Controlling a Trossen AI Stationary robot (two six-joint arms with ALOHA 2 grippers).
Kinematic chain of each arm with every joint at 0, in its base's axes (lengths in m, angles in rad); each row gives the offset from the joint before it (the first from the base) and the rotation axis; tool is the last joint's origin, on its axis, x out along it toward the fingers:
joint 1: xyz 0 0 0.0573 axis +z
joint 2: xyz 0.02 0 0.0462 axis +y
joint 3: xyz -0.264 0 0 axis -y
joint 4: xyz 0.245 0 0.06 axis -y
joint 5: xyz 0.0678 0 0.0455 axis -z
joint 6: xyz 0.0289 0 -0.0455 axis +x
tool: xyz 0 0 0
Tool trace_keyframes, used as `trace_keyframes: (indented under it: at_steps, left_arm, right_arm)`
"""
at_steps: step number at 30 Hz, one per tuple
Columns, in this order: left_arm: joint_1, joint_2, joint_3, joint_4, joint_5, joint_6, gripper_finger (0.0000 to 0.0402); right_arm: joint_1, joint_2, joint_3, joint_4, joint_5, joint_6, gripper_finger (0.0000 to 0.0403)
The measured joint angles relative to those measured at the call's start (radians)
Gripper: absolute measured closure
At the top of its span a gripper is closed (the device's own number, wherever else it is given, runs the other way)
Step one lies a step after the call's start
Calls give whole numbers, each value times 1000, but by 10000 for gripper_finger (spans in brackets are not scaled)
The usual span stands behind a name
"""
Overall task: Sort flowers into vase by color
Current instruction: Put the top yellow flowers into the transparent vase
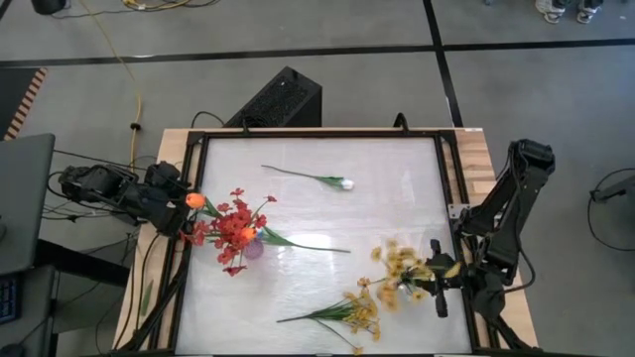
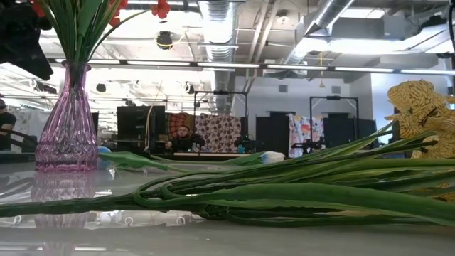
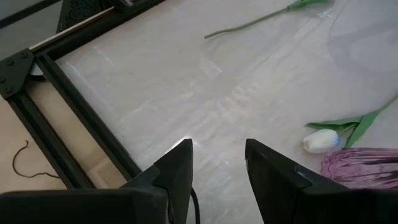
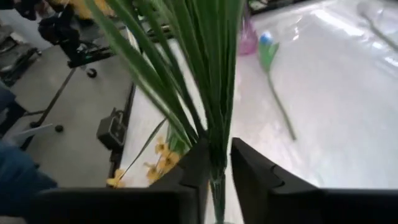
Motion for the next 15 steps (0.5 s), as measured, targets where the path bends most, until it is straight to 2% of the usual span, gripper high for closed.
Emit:
trace_keyframes:
  at_steps: [3, 7, 11, 15]
  left_arm:
    - [0, 0, 0, -1, 9, 3, 266]
    - [0, 0, 0, -1, 9, 10, 266]
    - [0, 0, 0, -8, 8, 11, 266]
    - [0, 0, 0, -12, 8, 16, 266]
  right_arm:
    - [-3, 0, 1, -1, -45, 22, 275]
    - [-14, -19, 7, -22, -170, 27, 228]
    - [-41, -49, 54, -149, -329, 101, 198]
    - [-78, -75, 120, -330, -548, 194, 189]
